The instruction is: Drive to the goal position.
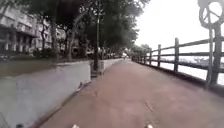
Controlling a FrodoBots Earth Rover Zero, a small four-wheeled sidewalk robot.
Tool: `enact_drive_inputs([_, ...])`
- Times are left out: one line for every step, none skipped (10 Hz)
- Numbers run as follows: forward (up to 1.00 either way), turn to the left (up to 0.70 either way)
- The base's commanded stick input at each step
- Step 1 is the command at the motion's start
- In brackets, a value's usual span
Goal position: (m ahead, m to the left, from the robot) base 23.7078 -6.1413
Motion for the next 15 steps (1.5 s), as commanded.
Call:
enact_drive_inputs([0.85,-0.34])
enact_drive_inputs([0.85,-0.34])
enact_drive_inputs([0.85,-0.34])
enact_drive_inputs([0.85,-0.34])
enact_drive_inputs([0.85,-0.34])
enact_drive_inputs([0.85,-0.34])
enact_drive_inputs([0.85,-0.34])
enact_drive_inputs([0.85,-0.34])
enact_drive_inputs([0.85,-0.32])
enact_drive_inputs([0.85,-0.01])
enact_drive_inputs([0.85,0.00])
enact_drive_inputs([0.85,0.00])
enact_drive_inputs([0.85,0.00])
enact_drive_inputs([0.85,0.00])
enact_drive_inputs([0.85,0.00])
